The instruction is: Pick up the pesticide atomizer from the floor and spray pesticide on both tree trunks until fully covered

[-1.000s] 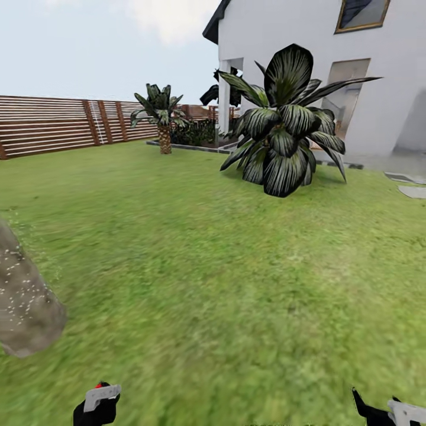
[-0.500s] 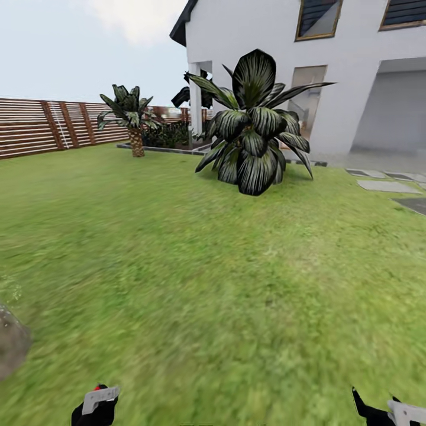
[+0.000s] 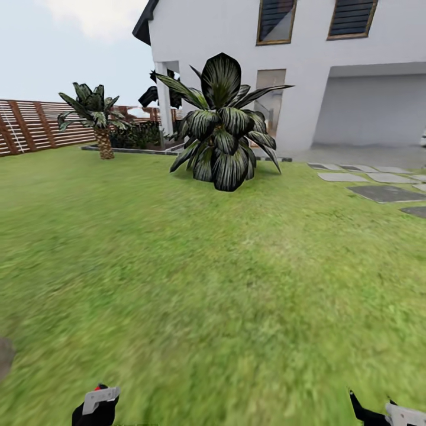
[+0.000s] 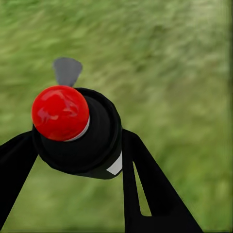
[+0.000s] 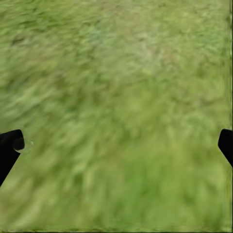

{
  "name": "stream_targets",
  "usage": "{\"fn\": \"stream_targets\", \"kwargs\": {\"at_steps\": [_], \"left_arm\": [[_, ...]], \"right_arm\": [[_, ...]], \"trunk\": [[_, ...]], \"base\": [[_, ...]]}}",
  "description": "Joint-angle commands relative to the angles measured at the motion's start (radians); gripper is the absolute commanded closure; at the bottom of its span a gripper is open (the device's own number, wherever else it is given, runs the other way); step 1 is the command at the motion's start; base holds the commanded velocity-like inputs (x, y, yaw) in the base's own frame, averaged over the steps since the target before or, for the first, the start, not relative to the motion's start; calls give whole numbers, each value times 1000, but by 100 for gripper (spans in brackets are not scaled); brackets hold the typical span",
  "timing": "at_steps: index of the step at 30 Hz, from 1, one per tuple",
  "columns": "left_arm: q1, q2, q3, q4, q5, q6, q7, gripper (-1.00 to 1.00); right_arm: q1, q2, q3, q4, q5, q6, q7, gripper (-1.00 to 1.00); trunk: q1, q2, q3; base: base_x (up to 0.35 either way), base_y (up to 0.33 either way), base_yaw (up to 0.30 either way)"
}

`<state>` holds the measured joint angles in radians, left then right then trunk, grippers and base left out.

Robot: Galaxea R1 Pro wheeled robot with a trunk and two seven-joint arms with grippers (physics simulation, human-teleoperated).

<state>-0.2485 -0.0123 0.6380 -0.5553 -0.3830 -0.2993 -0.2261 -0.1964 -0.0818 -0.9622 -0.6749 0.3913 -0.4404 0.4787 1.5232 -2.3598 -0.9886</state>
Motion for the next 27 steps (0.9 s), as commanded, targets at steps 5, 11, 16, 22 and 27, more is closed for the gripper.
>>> {"fn": "stream_targets", "kwargs": {"at_steps": [5,11,16,22,27], "left_arm": [[0,1,0,-1,0,0,-1,100],[0,2,0,-3,0,0,-1,100],[0,5,0,-3,0,0,0,100],[0,6,0,-3,1,0,1,100],[0,6,0,-3,1,0,1,100]], "right_arm": [[0,-1,-1,2,0,-1,0,-100],[0,-1,-1,3,0,-1,0,-100],[0,-1,-1,3,0,-1,0,-100],[0,-1,-1,3,0,-1,0,-100],[0,-1,-1,3,0,-1,0,-100]], "trunk": [[0,0,0],[0,0,0],[0,0,0],[0,0,0],[0,0,0]], "base": [[-152,277,-300],[-132,285,-300],[-131,285,-300],[-143,285,-300],[-170,286,-300]]}}
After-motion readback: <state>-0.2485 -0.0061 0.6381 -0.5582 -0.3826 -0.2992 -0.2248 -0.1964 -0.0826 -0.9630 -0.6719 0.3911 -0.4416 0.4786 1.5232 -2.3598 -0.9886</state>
